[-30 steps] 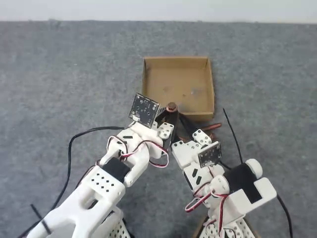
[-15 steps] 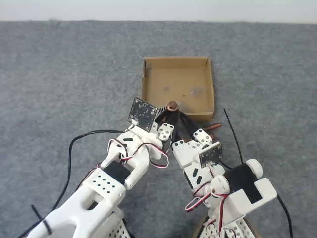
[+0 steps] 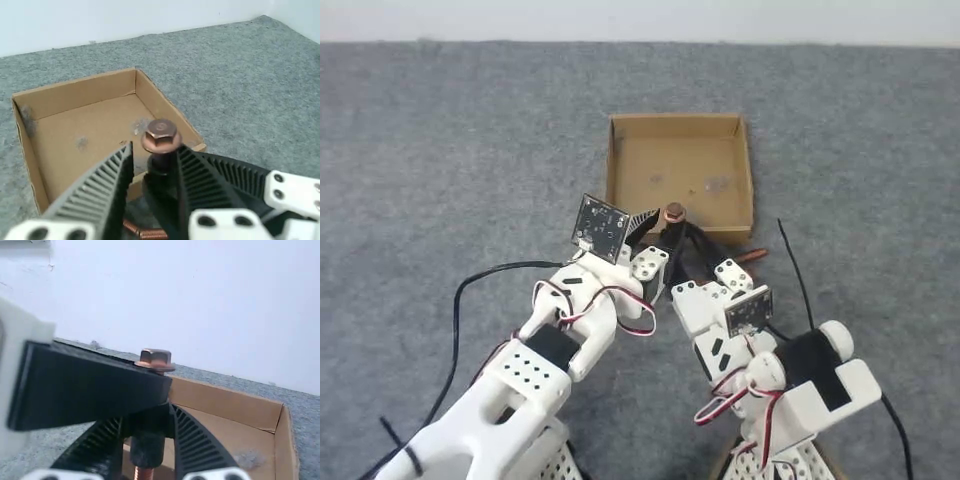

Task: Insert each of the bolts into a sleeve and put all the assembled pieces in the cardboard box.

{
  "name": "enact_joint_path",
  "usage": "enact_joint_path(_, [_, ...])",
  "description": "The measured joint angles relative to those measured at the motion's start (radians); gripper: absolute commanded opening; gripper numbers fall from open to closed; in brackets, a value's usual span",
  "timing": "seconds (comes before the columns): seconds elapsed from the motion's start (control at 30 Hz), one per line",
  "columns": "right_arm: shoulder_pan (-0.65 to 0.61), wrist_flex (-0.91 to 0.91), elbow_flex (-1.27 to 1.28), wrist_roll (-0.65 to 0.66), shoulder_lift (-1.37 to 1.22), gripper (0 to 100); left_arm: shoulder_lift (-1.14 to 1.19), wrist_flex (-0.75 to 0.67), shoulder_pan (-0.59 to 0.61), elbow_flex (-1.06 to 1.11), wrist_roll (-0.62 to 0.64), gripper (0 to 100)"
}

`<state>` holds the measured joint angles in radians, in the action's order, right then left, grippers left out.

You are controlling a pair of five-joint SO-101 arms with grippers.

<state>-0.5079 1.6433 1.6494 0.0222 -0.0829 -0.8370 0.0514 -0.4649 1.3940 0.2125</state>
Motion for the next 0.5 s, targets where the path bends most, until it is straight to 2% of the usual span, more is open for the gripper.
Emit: enact_joint_path(0.5, [0.005, 0.009, 0.0, 0.002, 0.0, 0.6, 0.002, -0.044, -0.005, 0.003, 0.087, 13])
